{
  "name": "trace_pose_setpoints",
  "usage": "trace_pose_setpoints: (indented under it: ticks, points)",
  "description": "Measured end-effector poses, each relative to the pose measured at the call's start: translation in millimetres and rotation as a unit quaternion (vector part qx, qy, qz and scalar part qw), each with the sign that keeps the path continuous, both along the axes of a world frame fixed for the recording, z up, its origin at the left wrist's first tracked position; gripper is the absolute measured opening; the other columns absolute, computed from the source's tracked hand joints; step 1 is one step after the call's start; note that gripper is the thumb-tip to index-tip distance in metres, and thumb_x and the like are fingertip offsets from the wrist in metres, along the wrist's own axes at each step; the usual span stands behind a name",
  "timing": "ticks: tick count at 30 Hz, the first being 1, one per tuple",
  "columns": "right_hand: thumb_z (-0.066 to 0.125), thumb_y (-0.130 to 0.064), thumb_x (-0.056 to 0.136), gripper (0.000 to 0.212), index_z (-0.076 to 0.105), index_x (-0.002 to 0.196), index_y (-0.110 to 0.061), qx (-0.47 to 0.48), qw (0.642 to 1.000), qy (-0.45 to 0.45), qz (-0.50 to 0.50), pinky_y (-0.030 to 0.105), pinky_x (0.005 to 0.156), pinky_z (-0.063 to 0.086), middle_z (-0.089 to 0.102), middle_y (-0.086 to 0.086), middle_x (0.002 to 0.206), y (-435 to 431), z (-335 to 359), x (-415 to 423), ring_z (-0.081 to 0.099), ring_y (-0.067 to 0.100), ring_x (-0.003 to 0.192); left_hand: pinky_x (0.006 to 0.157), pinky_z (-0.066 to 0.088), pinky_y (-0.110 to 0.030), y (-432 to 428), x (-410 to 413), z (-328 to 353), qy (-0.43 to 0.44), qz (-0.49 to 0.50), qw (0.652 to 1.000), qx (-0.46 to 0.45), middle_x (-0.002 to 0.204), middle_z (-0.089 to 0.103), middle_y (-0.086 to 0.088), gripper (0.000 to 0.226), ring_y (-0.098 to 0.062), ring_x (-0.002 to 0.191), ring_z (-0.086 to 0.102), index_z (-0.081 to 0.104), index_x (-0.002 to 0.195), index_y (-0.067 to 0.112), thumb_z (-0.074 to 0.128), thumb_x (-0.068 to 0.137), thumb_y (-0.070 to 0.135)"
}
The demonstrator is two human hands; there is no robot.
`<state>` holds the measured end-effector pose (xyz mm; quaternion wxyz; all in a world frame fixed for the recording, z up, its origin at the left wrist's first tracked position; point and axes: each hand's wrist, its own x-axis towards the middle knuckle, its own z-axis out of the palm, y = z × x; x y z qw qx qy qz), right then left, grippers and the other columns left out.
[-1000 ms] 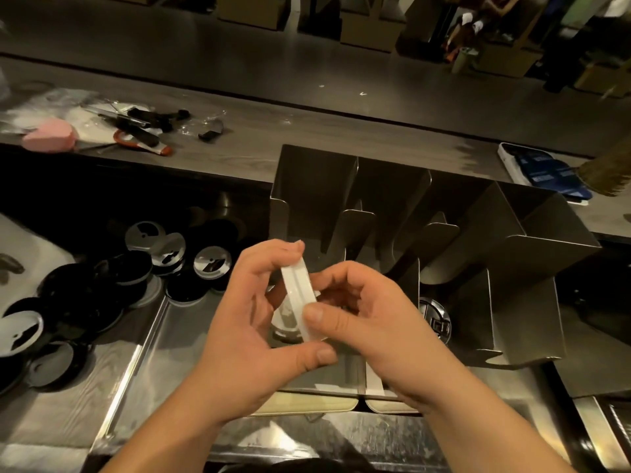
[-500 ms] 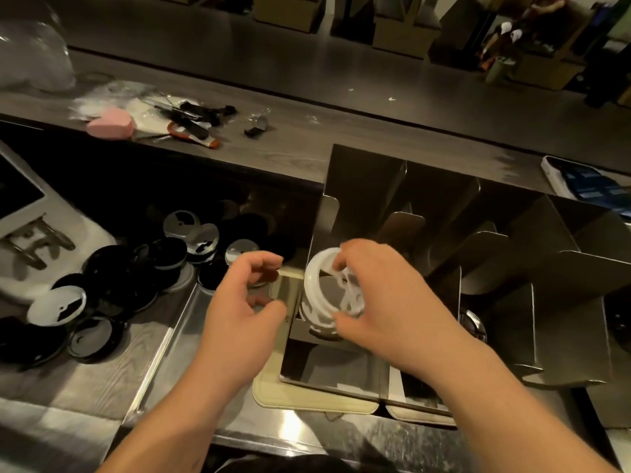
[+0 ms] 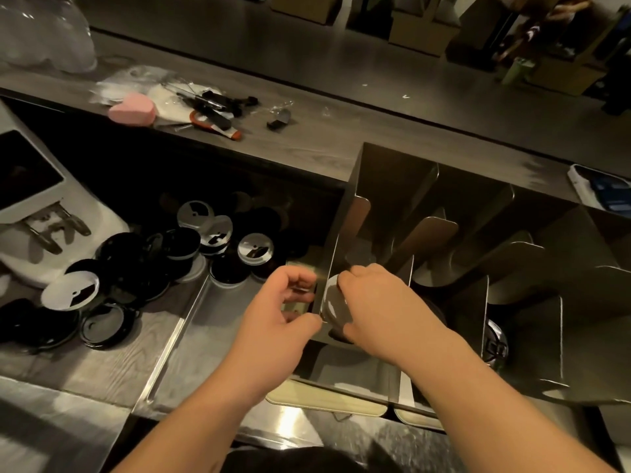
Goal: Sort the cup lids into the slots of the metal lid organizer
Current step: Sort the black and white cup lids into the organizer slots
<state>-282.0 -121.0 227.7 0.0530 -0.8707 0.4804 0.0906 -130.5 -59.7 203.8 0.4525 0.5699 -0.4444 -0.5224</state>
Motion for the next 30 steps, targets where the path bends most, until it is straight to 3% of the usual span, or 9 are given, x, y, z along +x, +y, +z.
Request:
trace_pose_setpoints:
  ticks: [7, 12, 17, 19, 22, 24, 26, 30]
  points:
    - [0.07, -0.037, 0.083, 0.064, 0.043, 0.14, -0.024, 0.026, 0.999, 0.018, -0.021, 0.034, 0.095, 0.049, 0.053, -0.002, 0.124, -4.6, 3.0, -0.7, 0.049, 0.02, 0.111, 0.082, 0.053, -0.023, -2.3, 8.9, -3.2, -0.008, -0.025, 0.999, 0.025, 0.111, 0.065, 0.014, 0.048, 0.002, 0.097, 0.063, 0.061, 0.109, 0.039, 0.065, 0.084, -0.003]
    - [0.069, -0.03, 0.086, 0.049, 0.053, 0.132, -0.025, 0.03, 0.999, 0.027, -0.024, 0.029, 0.09, 0.047, 0.051, -0.002, 0.119, -4.5, 2.0, 4.7, 0.049, 0.016, 0.106, 0.078, 0.051, -0.021, -2.9, 19.5, -6.5, -0.01, -0.035, 0.999, 0.034, 0.111, 0.064, 0.012, 0.047, -0.004, 0.094, 0.065, 0.061, 0.104, 0.044, 0.066, 0.085, 0.001]
    - [0.069, -0.033, 0.087, 0.056, 0.047, 0.138, -0.028, 0.055, 0.995, -0.014, -0.076, 0.028, 0.098, 0.047, 0.051, -0.007, 0.123, -1.0, 7.0, 4.4, 0.05, 0.013, 0.116, 0.071, 0.048, -0.02, -2.8, 35.6, -9.5, 0.005, -0.04, 0.999, 0.032, 0.113, 0.063, 0.01, 0.046, -0.008, 0.096, 0.064, 0.06, 0.107, 0.041, 0.065, 0.085, 0.001]
    - [0.064, -0.032, 0.091, 0.046, 0.05, 0.135, -0.029, 0.042, 0.995, -0.035, -0.086, 0.025, 0.099, 0.045, 0.052, -0.01, 0.122, -0.2, 12.6, 5.2, 0.049, 0.011, 0.117, 0.071, 0.049, -0.02, -5.0, 47.2, -13.9, 0.0, -0.038, 0.999, 0.035, 0.112, 0.064, 0.01, 0.045, -0.009, 0.097, 0.064, 0.062, 0.107, 0.039, 0.064, 0.086, -0.001]
    - [0.061, -0.024, 0.093, 0.019, 0.065, 0.111, -0.024, -0.059, 0.988, -0.108, -0.094, 0.018, 0.084, 0.042, 0.061, -0.008, 0.104, 3.8, 16.0, 14.7, 0.055, 0.012, 0.1, 0.074, 0.053, -0.024, -13.2, 67.8, -32.3, -0.029, -0.018, 0.999, 0.041, 0.104, 0.066, 0.01, 0.04, -0.007, 0.095, 0.064, 0.065, 0.1, 0.035, 0.063, 0.085, -0.003]
    - [0.062, -0.021, 0.09, 0.007, 0.067, 0.095, -0.023, -0.119, 0.963, -0.209, -0.119, 0.013, 0.074, 0.036, 0.062, -0.009, 0.089, 12.7, 17.7, 28.6, 0.054, 0.011, 0.087, 0.072, 0.053, -0.027, -23.7, 84.3, -55.8, -0.076, 0.002, 0.995, 0.063, 0.097, 0.065, 0.011, 0.036, -0.011, 0.09, 0.064, 0.065, 0.095, 0.034, 0.063, 0.085, -0.001]
    - [0.063, -0.021, 0.09, 0.002, 0.066, 0.09, -0.021, -0.159, 0.941, -0.277, -0.116, 0.013, 0.074, 0.036, 0.06, -0.009, 0.083, 19.3, 16.5, 38.7, 0.051, 0.009, 0.082, 0.077, 0.052, -0.03, -38.6, 101.8, -94.1, -0.163, 0.004, 0.982, 0.096, 0.103, 0.062, 0.01, 0.029, -0.012, 0.09, 0.062, 0.063, 0.103, 0.033, 0.064, 0.087, 0.009]
    - [0.066, -0.017, 0.088, 0.002, 0.066, 0.086, -0.017, -0.154, 0.942, -0.293, -0.062, 0.022, 0.074, 0.04, 0.059, -0.007, 0.081, 14.9, 4.8, 45.4, 0.05, 0.013, 0.08, 0.095, 0.051, -0.037, -83.1, 127.9, -183.2, -0.452, -0.075, 0.885, 0.087, 0.127, 0.056, 0.0, 0.046, -0.022, 0.115, 0.059, 0.051, 0.127, 0.031, 0.059, 0.081, 0.031]
